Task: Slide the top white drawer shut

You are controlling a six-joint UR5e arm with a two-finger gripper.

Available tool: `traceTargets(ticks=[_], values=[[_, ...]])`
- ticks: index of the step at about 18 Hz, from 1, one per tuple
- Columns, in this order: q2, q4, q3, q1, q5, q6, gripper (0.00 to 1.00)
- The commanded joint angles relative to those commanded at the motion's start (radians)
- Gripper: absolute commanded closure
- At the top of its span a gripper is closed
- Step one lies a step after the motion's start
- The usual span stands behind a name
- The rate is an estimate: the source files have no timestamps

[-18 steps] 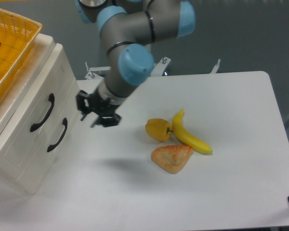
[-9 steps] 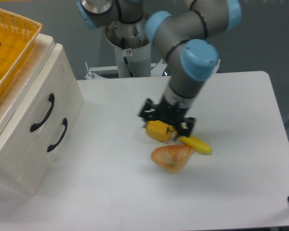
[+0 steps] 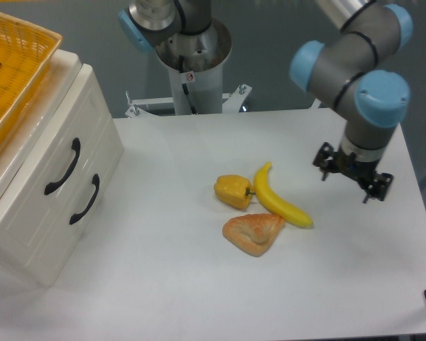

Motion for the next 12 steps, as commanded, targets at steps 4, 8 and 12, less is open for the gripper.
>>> traceTargets(ticks=[4,8,12], values=[[-0.008,0.003,0.021,0.005,-0.003,0.046,0.0],[-0.009,-0.006,0.026,0.008,-0.026,0.048,0.0],[-0.008,-0.014,0.026,0.02,-0.025,0.061,0.0]])
